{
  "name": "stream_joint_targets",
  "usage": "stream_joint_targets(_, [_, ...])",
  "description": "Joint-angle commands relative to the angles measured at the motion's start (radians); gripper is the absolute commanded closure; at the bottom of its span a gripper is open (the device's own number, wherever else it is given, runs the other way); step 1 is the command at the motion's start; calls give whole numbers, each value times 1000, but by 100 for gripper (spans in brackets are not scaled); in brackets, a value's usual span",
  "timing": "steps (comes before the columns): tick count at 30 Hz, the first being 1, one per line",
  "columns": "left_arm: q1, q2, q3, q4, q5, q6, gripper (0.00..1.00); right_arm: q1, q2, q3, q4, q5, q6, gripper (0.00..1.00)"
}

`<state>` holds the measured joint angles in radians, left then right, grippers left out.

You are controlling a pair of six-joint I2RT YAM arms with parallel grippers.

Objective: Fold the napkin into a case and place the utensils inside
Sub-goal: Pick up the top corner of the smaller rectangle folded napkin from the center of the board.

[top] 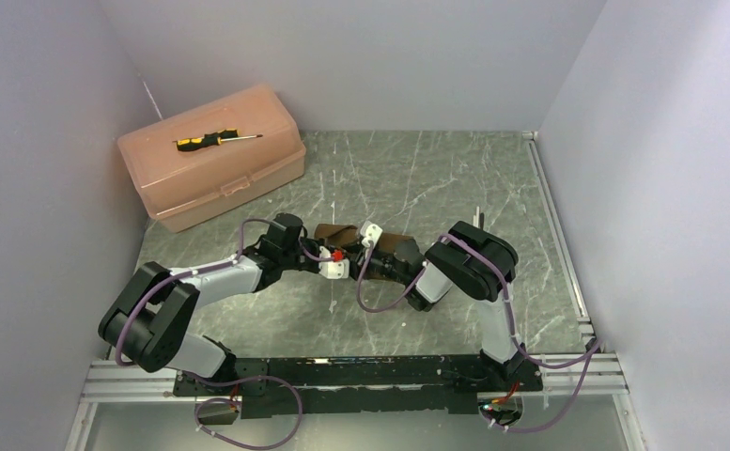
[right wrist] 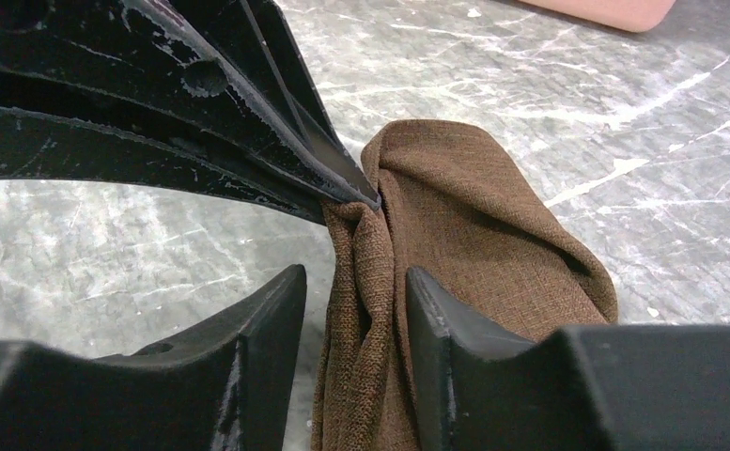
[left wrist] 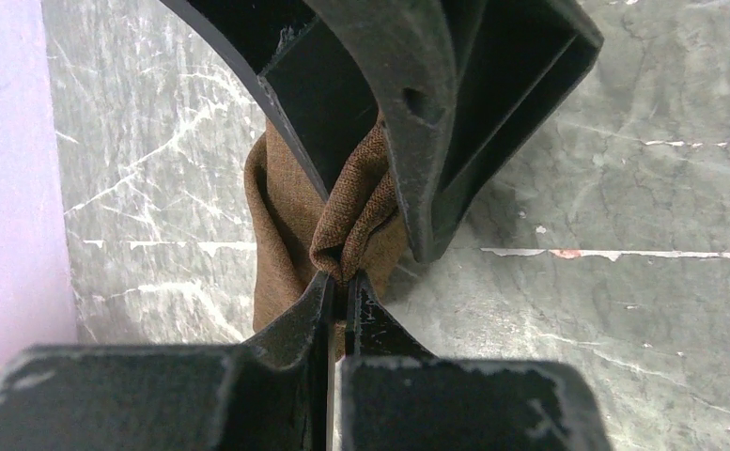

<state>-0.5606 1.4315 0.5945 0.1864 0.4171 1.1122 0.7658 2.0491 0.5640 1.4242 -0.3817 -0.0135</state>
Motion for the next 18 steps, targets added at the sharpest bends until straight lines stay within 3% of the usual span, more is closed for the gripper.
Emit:
stream_joint_targets(1, [-5,7,27,-10,1,-13,97,5,-16,30,37,-6,10,58])
stream_joint_targets(4, [-5,8,26,-12,2,-15,97,4,-21,42,27,-8,12,70])
stream_joint_targets(11, [-4,16,16,-12,0,-12,97,4,-45,27,24,-4,63,66])
stream_joint_targets(18, [-4,12,30,-15,-14,-35,97,6,-21,33,-8,-34,60,80])
